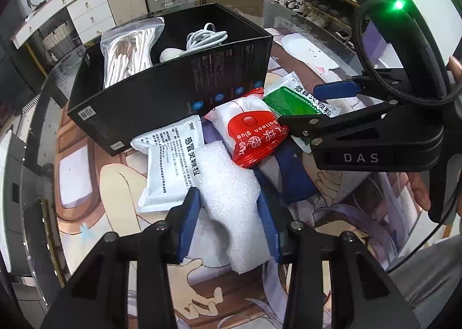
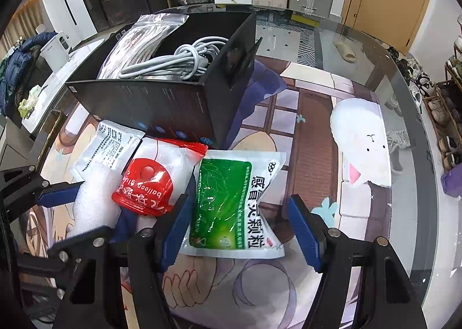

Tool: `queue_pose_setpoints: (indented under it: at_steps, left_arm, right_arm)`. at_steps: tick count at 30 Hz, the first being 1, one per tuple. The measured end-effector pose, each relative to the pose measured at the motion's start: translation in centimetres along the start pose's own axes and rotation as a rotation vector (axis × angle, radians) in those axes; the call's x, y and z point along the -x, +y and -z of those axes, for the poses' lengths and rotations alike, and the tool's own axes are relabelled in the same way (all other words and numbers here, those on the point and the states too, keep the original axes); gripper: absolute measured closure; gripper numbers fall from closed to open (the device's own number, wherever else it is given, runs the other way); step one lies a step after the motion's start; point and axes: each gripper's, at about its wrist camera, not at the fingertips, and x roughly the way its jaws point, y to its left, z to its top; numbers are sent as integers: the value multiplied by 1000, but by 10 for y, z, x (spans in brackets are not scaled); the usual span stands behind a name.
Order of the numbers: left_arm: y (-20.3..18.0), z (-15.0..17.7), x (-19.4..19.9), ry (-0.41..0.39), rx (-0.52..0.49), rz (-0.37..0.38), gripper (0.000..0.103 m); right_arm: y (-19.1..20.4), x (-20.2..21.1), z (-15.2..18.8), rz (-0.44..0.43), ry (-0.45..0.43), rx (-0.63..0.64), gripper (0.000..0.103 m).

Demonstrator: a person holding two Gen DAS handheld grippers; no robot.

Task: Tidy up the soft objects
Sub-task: 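Grasp the green packet with the right tool while the left tool grasps the white foam sheet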

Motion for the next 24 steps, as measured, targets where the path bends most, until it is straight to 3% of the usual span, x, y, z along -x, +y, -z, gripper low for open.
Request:
queue_pose_setpoints:
  at_steps: [2, 9, 24]
  left_arm:
    - [1, 1, 1, 1, 4, 15, 63]
    - [2, 6, 14, -14, -10, 34, 64]
    - [12, 15, 40, -41, -21, 55, 64]
  right_arm:
    - [-2, 2, 1, 4, 3, 7, 54]
    - [-7, 11, 11, -30, 17, 12, 63]
    - [39, 66, 47, -107, -46, 105, 66]
